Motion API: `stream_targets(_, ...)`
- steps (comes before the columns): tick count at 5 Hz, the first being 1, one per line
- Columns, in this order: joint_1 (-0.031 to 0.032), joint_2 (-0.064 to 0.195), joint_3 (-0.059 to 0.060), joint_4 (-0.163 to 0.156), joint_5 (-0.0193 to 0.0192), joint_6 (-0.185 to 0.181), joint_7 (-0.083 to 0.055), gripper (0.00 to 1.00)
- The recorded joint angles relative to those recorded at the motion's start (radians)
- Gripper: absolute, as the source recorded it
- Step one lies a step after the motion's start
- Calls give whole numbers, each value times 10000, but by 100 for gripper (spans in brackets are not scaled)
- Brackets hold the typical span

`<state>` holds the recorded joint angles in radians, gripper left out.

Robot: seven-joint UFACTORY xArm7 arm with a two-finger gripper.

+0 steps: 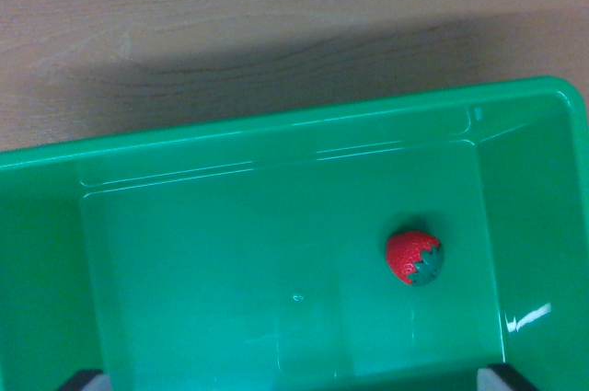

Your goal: Pick fruit

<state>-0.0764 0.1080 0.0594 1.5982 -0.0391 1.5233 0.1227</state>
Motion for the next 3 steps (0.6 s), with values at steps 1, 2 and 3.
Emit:
stream_targets(1,0,154,-62,-191,-56,-269,164,0)
stream_targets(2,0,154,-62,-191,-56,-269,164,0)
stream_targets(3,0,330,-132,-409,-121,-577,353,0)
